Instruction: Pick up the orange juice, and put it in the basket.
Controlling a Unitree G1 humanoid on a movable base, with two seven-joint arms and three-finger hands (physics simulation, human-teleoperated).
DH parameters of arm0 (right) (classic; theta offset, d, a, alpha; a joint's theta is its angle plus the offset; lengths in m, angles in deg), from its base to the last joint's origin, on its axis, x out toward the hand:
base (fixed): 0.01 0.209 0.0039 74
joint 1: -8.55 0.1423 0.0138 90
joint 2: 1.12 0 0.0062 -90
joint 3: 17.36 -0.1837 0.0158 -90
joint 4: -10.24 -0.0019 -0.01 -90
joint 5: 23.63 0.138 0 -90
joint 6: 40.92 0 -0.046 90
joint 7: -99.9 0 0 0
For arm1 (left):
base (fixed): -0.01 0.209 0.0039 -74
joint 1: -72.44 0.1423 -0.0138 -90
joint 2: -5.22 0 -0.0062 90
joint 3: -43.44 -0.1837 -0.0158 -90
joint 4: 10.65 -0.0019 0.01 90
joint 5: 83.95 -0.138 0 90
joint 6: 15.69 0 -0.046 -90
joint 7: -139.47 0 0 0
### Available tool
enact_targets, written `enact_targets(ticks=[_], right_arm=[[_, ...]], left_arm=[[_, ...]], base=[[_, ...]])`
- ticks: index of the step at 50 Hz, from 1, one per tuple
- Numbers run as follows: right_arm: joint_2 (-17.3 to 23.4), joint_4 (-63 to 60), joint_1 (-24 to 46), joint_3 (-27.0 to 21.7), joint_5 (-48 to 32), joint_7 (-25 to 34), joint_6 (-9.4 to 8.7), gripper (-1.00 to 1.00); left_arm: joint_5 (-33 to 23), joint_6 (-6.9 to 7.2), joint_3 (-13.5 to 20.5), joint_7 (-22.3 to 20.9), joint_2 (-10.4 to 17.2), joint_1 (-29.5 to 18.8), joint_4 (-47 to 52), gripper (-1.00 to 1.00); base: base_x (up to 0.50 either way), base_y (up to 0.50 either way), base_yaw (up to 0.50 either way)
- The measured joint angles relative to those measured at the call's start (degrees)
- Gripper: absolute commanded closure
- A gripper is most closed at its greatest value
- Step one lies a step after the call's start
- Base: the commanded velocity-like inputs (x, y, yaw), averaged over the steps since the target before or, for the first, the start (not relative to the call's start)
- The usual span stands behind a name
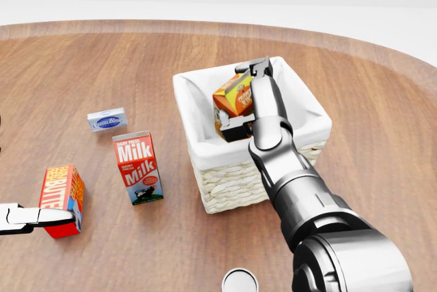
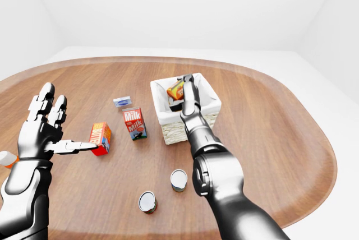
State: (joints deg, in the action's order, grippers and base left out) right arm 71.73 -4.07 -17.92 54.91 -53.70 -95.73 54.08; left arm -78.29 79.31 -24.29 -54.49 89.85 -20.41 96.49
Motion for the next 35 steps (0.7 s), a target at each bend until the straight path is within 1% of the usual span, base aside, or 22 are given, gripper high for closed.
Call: enact_targets(ticks=[1, 3, 4, 5, 6, 7, 35], right_arm=[[-0.03, 0.0, -0.05, -0.03, -0.01, 0.01, 0.0, 1.0], [-0.05, 0.0, -0.13, -0.1, -0.03, -0.01, 0.0, -0.4], [-0.05, -0.01, -0.16, -0.14, -0.06, -0.08, 0.0, -0.72], [-0.05, -0.06, -0.17, -0.2, -0.04, -0.14, 0.0, -0.88], [-0.07, -0.13, -0.15, -0.2, -0.03, -0.17, 0.0, -0.97], [-0.08, -0.21, -0.13, -0.22, -0.03, -0.22, 0.0, -1.0], [0.11, -0.95, 0.45, -0.2, -0.33, -0.46, 0.0, -1.0]], left_arm=[[0.0, 0.0, 0.0, 0.0, 0.0, 0.0, 0.0, -1.0], [0.01, 0.0, 0.0, 0.0, 0.0, 0.0, 0.02, -1.0], [0.02, 0.0, 0.0, 0.0, 0.0, 0.0, 0.02, -1.0], [0.02, 0.0, 0.01, 0.0, 0.0, 0.01, 0.02, -1.0], [0.03, 0.0, 0.01, 0.0, 0.0, 0.01, 0.01, -1.0], [0.03, 0.0, 0.01, 0.0, 0.01, 0.01, 0.0, -1.0], [0.0, 0.0, -0.01, -0.08, 0.04, 0.02, -0.12, -1.0]], base=[[0.0, 0.0, 0.0], [0.0, 0.0, 0.0], [0.0, 0.0, 0.0], [0.0, 0.0, 0.0], [0.0, 0.0, 0.0], [0.0, 0.0, 0.0], [0.0, 0.0, 0.0]])
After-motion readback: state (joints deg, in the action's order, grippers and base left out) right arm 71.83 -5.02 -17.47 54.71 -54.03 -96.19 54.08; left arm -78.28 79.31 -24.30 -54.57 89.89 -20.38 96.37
